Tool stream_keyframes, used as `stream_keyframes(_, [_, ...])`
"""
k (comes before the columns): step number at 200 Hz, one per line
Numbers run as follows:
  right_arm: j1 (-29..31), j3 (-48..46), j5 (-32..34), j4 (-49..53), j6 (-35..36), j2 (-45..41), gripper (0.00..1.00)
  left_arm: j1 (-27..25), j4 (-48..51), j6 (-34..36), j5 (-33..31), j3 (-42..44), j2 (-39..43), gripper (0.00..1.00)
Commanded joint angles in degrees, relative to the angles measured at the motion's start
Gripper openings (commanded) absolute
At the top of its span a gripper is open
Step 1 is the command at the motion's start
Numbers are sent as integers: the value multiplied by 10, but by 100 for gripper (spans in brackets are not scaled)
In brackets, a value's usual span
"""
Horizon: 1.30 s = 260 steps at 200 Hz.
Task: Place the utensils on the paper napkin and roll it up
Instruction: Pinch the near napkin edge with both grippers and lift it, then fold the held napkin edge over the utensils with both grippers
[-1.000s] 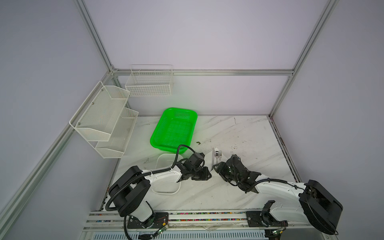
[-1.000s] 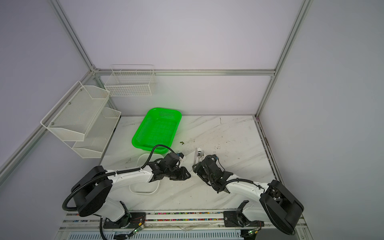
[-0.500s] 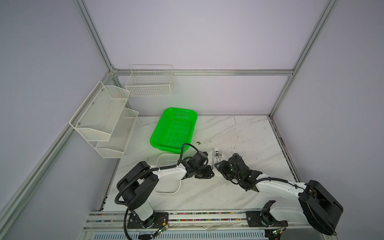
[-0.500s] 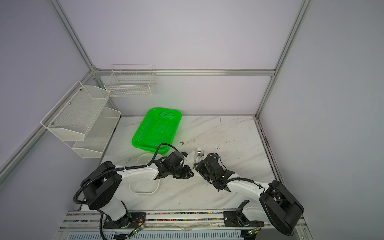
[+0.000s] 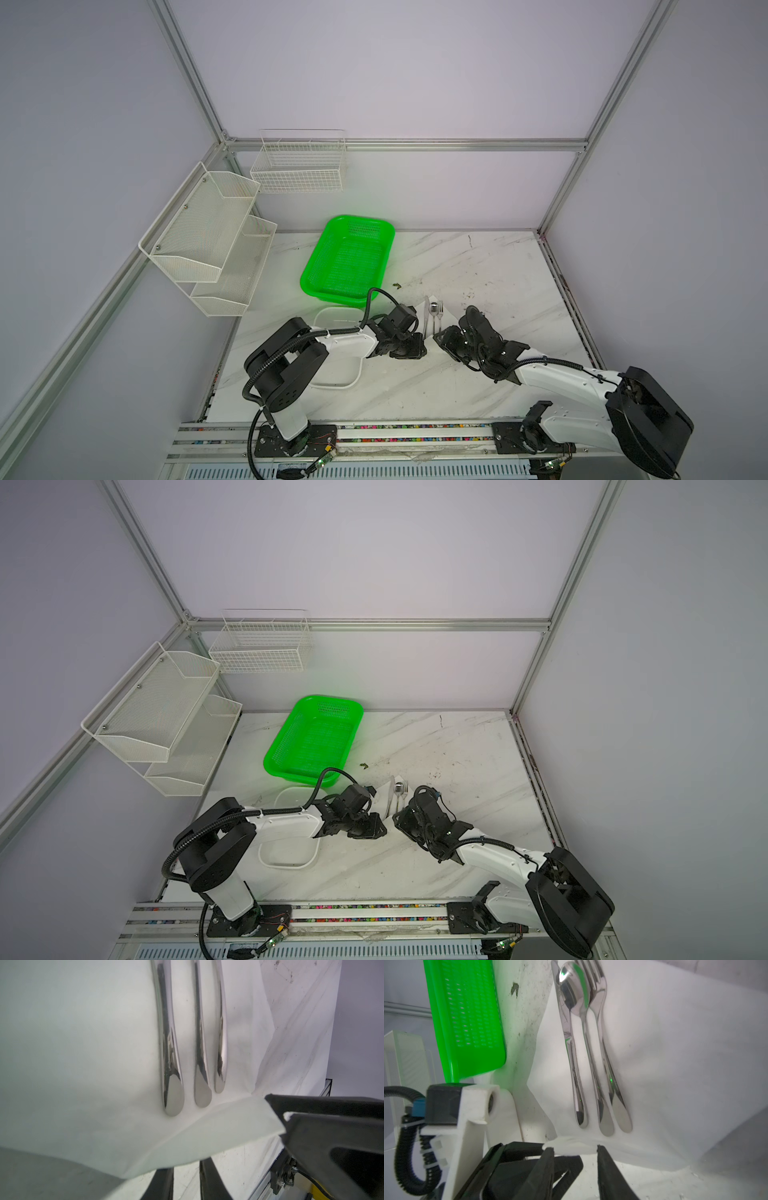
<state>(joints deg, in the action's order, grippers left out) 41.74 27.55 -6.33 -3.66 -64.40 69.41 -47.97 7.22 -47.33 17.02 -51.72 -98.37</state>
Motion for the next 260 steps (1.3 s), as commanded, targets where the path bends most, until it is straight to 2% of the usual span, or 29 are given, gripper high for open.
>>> stream_keyframes(1, [-3, 17, -13, 58, 49, -1, 34, 6, -7, 13, -8, -59, -2, 23])
stream_keyframes(70, [-3, 54, -26, 61, 85, 66, 30, 20, -14, 8, 6, -69, -19, 23])
stream_keyframes(109, [-3, 66, 10, 80, 60, 87, 21, 25, -11, 17, 16, -74, -23, 23])
stream_keyframes(151, [-7, 55, 42, 96, 33, 90, 20, 27, 21, 35, -1, -58, 0, 24])
stream_keyframes(168, [-7, 58, 53, 109, 33, 90, 20, 34, 1, 39, 34, -35, 1, 24])
stream_keyframes(187, [-7, 58, 54, 111, 34, 97, 20, 36, 10, 49, 42, -29, 2, 23])
stream_keyframes(204, [-7, 62, 57, 124, 36, 110, 17, 37, 27, 57, 32, -29, 3, 22])
stream_keyframes(260, [-7, 55, 67, 135, 37, 107, 18, 42, 37, 57, 15, -13, 5, 19])
